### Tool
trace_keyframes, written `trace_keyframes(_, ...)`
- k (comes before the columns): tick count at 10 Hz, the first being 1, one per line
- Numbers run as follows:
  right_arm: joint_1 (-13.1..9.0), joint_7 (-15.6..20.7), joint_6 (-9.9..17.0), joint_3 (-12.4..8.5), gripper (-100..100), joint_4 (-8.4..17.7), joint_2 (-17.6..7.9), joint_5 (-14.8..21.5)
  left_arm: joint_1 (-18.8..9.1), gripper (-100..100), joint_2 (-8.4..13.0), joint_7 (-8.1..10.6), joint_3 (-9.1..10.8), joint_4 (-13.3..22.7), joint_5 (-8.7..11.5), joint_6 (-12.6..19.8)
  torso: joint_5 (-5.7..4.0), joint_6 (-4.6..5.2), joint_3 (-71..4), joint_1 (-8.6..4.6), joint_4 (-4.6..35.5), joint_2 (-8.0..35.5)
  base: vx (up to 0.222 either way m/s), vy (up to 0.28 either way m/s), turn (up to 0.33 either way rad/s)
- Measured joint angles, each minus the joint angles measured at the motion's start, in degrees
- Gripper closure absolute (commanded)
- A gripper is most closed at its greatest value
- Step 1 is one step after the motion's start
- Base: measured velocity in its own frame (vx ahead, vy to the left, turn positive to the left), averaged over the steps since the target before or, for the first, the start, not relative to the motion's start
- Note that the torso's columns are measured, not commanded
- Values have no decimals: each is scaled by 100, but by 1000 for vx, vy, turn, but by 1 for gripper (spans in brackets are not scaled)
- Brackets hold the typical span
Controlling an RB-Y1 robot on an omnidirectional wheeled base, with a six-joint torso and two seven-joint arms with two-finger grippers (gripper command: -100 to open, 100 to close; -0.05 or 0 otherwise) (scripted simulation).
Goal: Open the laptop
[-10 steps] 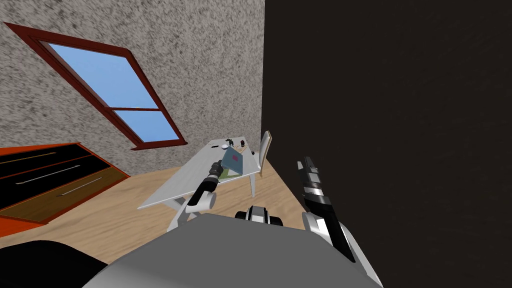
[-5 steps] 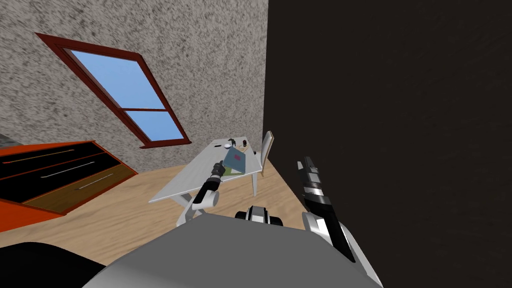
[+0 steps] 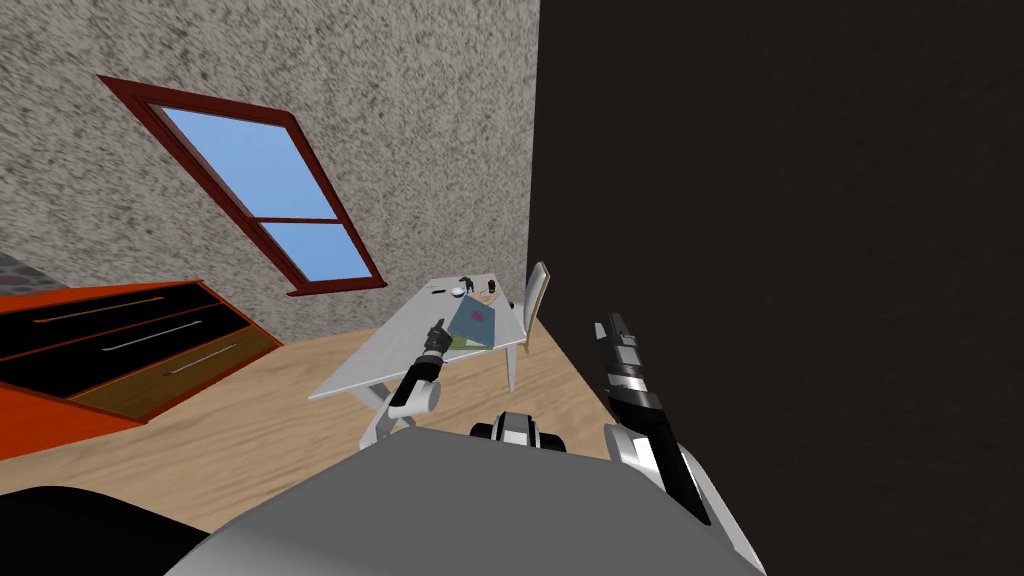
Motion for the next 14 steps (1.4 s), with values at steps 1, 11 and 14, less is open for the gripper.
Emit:
trace_keyframes(1, 0, 0, 0, 0, 0, 0, 0, 0, 30, -100, -1, 5, 10, -124, -2, 113, 1, 0, -1, 0, -3, -3, 19, -9, -1)
trace_keyframes(11, 0, 0, 0, 0, 0, 0, 0, 0, 347, 0, 51, 112, 108, -1236, 48, 986, 2, 0, 7, 5, 2, 10, 15, -5, -4)
trace_keyframes(14, 0, 0, 0, 0, 0, 0, 0, 0, 346, 0, 51, 112, 108, -1236, 48, 986, 4, 0, 3, 7, -2, 3, 0, 0, 0)
